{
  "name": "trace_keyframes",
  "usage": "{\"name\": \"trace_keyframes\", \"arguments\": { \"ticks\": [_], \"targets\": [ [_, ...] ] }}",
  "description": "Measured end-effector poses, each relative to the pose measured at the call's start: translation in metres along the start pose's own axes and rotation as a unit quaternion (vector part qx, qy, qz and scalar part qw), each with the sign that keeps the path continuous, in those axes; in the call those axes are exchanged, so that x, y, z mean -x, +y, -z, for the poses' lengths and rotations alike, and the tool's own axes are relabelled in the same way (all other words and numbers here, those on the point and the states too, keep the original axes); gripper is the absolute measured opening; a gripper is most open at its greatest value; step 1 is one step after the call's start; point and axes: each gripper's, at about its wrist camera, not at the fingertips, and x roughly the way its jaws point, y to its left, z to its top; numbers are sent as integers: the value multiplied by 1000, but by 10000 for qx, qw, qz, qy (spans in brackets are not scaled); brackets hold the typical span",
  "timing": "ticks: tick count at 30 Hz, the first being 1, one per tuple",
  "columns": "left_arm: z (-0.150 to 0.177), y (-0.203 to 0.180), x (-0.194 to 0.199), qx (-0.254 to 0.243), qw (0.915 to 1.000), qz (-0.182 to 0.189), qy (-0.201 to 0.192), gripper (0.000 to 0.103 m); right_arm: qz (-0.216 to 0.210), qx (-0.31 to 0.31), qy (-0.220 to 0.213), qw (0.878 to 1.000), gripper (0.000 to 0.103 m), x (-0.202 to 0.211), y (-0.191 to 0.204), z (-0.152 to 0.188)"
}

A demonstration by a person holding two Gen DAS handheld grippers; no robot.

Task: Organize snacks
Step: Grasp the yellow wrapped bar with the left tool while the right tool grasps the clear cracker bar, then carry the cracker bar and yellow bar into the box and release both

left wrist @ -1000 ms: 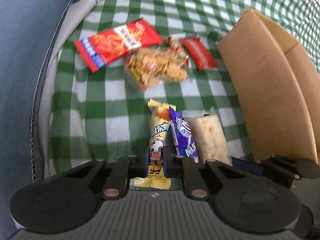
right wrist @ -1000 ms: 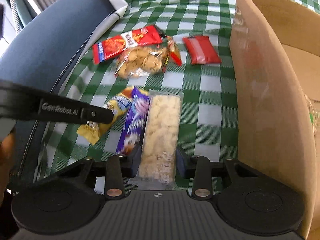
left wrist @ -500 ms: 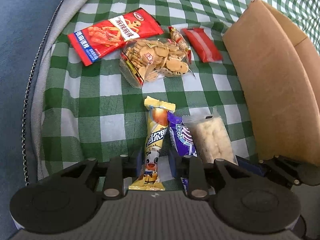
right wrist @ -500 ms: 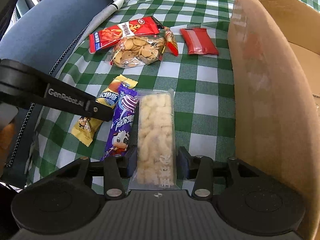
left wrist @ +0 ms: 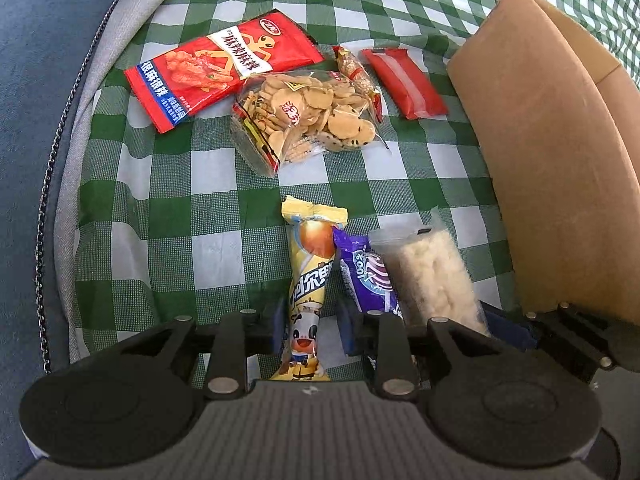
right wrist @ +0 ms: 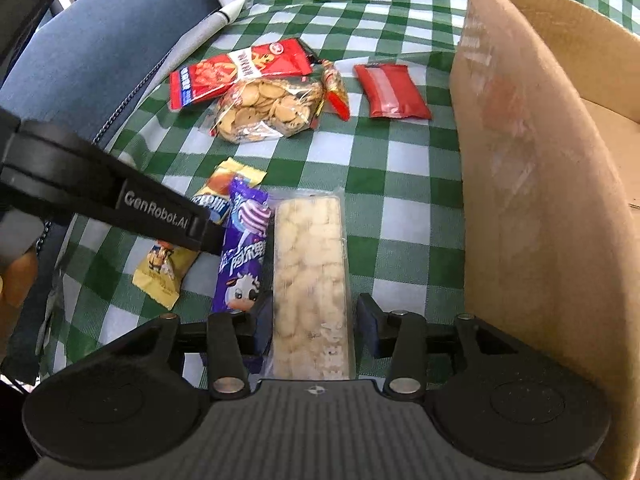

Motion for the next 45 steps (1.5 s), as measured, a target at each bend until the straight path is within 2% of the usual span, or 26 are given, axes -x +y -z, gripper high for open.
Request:
{"name": "trace_keyframes", "arguments": {
  "ticks": [1,7,12,17,26,32,34,36,39,45],
  "targets": [
    [0,0,0,-8,10000,0,-1,29,-14,-9,-30,10000,39,1,-1,0],
    [-1,2,1,34,10000,-48,-29,15,21,51,-146,9999,38,5,0,-1],
    [-1,3,4,76,9999,22,-96,13,10,49,-215,9998,38,7,1,0],
    [-2,8,14,247,9986,367,-300,12,5,38,-371,9993,38,11,2,-2],
    [-2,8,38,423,9941,608,-790,12,122,157,-1043,9943,38,36,2,-7],
    [-1,8,59,682,9865,745,-1287,12,20,178,-1414,9898,38,63,-4,-14],
    [-1,8,67,762,9834,701,-1492,12,-7,199,-1600,9869,38,78,-7,-19],
    [-1,4,75,723,9810,501,-1731,12,-101,187,-1831,9829,38,99,-13,-23],
    [0,0,85,760,9760,549,-1964,12,-150,273,-2160,9759,38,125,-23,-26],
    [1,-14,97,617,9696,463,-2321,12,60,547,-2746,9600,38,162,-66,-27]
  ]
}}
